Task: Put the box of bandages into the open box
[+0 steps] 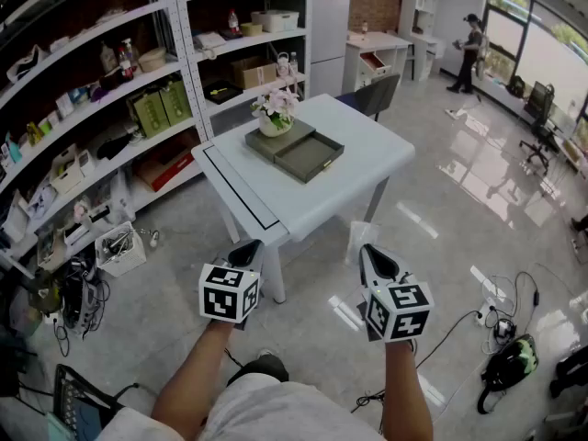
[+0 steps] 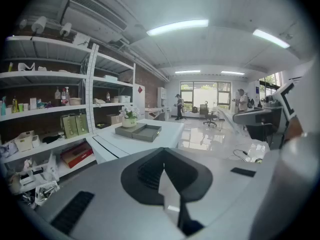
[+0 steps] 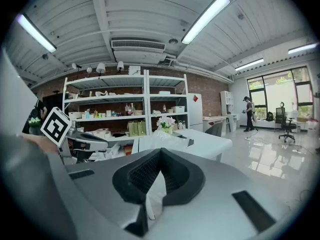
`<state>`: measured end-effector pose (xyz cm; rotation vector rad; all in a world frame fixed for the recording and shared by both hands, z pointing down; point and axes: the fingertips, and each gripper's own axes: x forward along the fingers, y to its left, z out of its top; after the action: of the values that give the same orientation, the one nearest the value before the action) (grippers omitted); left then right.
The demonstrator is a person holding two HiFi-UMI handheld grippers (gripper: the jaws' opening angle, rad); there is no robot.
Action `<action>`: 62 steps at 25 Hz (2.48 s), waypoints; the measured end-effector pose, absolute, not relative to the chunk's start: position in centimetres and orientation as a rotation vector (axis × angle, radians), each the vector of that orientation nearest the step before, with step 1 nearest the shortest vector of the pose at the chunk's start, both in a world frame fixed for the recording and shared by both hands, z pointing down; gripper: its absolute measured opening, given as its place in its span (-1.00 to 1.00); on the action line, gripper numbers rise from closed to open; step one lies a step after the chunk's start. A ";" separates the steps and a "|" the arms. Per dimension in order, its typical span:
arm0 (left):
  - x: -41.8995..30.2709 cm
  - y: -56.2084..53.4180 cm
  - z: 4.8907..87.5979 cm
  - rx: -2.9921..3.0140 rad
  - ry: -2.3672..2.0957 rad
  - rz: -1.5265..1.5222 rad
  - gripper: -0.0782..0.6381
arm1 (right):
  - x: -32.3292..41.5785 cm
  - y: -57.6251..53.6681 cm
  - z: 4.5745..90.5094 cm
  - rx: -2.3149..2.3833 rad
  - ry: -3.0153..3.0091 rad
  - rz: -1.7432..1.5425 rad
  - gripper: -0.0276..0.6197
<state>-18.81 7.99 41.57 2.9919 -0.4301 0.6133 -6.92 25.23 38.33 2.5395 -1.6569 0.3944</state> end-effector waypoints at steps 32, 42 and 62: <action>-3.4 -7.0 45.2 2.921 -0.395 0.703 -0.77 | 8.4 11.0 41.0 2.488 -1.608 0.573 -0.90; -0.7 -10.5 45.6 2.915 -0.363 0.690 -0.77 | 10.7 7.1 41.1 2.472 -1.587 0.576 -0.90; 1.8 -15.9 46.0 2.903 -0.475 0.673 -0.77 | 15.6 0.0 40.8 2.386 -1.672 0.510 -0.90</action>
<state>1.77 -15.89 45.95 2.9027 -0.4746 0.6726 15.55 -0.01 40.76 2.3861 -1.6720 0.5098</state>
